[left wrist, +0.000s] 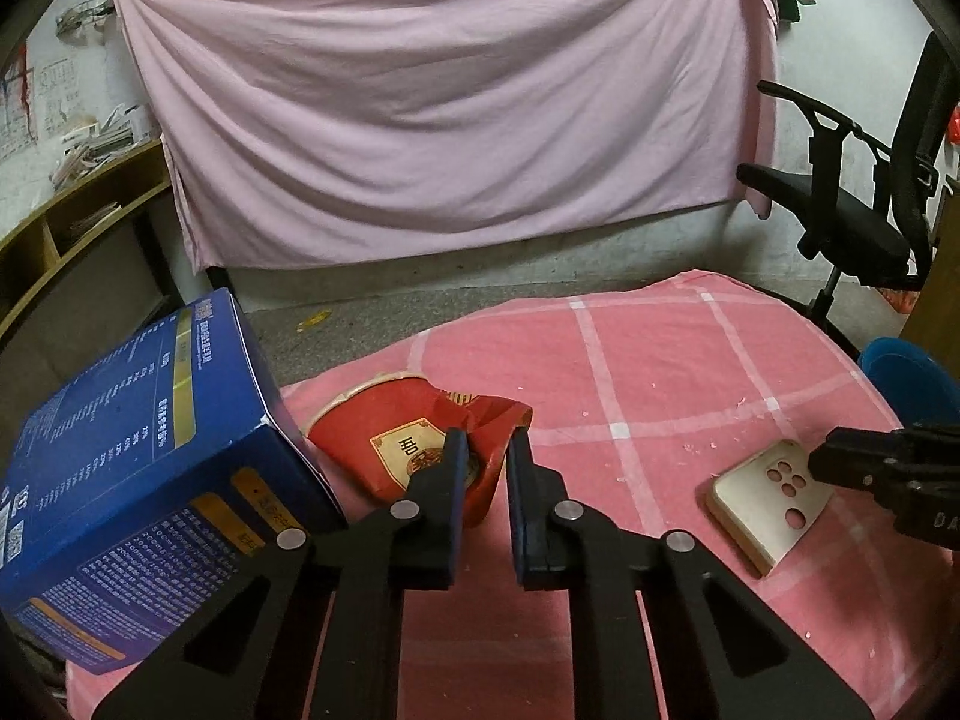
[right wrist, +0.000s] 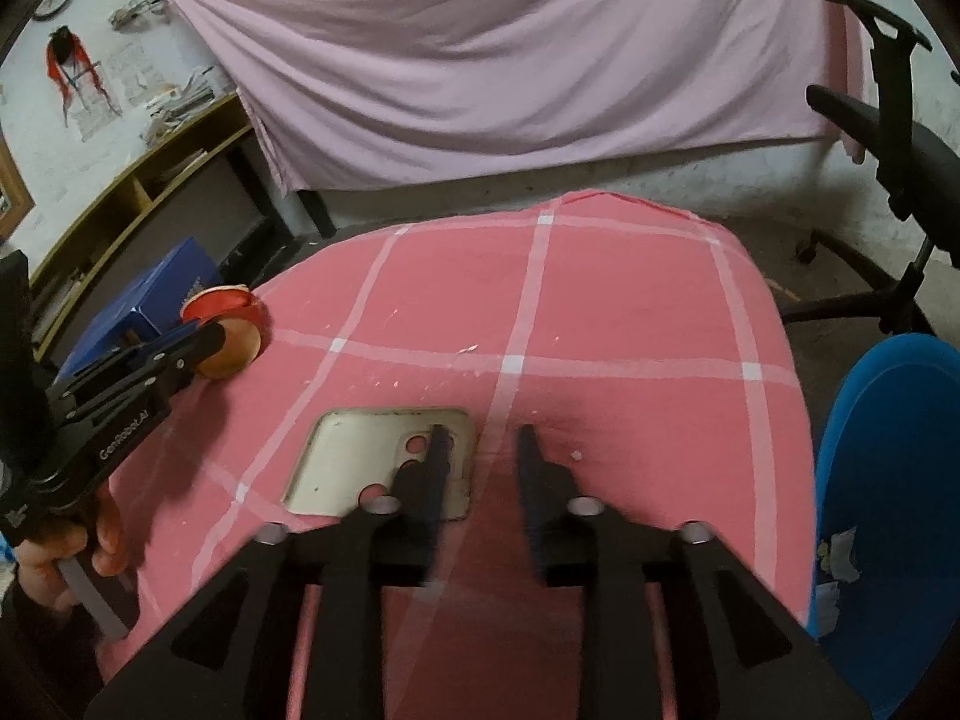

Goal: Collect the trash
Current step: 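Grasp the red paper cup with the left tool while the right tool reaches the phone case, then grasp the beige phone case edge with the right tool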

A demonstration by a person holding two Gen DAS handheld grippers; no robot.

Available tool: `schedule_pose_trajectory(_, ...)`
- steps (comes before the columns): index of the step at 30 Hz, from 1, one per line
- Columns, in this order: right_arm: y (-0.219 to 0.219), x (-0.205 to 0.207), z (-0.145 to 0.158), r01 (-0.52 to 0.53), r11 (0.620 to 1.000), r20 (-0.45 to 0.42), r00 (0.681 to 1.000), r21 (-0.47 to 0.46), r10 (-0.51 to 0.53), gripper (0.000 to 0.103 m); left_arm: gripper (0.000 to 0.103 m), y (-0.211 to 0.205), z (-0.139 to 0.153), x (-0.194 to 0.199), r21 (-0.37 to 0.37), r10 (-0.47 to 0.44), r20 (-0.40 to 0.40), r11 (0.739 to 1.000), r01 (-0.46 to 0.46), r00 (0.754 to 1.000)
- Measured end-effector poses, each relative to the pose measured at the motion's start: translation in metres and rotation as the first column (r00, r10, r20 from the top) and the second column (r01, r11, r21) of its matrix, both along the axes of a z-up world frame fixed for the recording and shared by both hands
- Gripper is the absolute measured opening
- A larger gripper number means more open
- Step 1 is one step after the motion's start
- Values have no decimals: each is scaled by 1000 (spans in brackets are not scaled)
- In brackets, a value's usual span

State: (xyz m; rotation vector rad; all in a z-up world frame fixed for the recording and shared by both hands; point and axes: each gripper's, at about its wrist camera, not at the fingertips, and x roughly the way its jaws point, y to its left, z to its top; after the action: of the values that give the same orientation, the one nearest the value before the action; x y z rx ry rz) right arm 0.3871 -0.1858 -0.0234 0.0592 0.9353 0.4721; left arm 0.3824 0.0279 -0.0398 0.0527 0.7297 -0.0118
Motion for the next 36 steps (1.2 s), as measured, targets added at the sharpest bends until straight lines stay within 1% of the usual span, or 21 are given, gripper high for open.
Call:
schedule_pose_trajectory(4,4,1,-4,-6,1000,-26,1000,-13,5,28,10,-2,2,-5,-18,-12,-5,1000,12,1000)
schedule_pose_trajectory(8,11,1,-8,-35,999,-41,999,-38,34,10,9,-6,4,-13,-46,-46,-16,998,45,999)
schedule_pose_trajectory(9,11,1,-8,-42,999,-45,998,-31,40,8,9,-7,5,-15,-51,-56,-17,997,55,998)
schedule_pose_trajectory(14,10,-2,-6,-37,999,-34,999,-21,36,6,9,-12,9,-31,-80,-94,-3,992,94,996)
schedule_pose_trajectory(19,9,-10,1,-22,999,16,1000,-35,23,4,8,-20,12,-42,-86,-119,20,989,120,993)
schedule_pose_trajectory(21,7,-14,5,-4,999,50,999,-46,6,4,8,-23,13,-42,-88,-126,23,988,127,992)
schedule_pose_trajectory(23,7,-21,10,1,998,92,996,-70,5,4,8,-24,12,-42,-81,-115,15,990,116,993)
schedule_pose_trajectory(27,7,-19,7,-20,998,79,997,-53,24,4,9,-20,9,-37,-108,-96,-12,990,94,995)
schedule_pose_trajectory(31,-3,-13,4,-9,1000,35,999,4,9,9,9,-12,11,-38,-129,-72,-17,989,69,997)
schedule_pose_trajectory(32,-4,-11,3,-4,1000,22,1000,20,4,19,9,-11,12,-39,-132,-67,-17,989,64,998)
schedule_pose_trajectory(33,-5,-11,2,-1,999,12,1000,35,0,39,9,-9,12,-41,-136,-61,-18,989,58,998)
schedule_pose_trajectory(34,-6,-10,2,5,999,5,1000,51,-5,48,9,-5,12,-42,-142,-53,-19,989,50,998)
schedule_pose_trajectory(35,-7,-9,2,11,998,-2,1000,69,-11,54,9,-2,13,-43,-147,-48,-20,988,45,999)
schedule_pose_trajectory(36,-7,-10,2,14,996,-7,1000,84,-13,54,9,1,13,-46,-152,-43,-21,988,40,999)
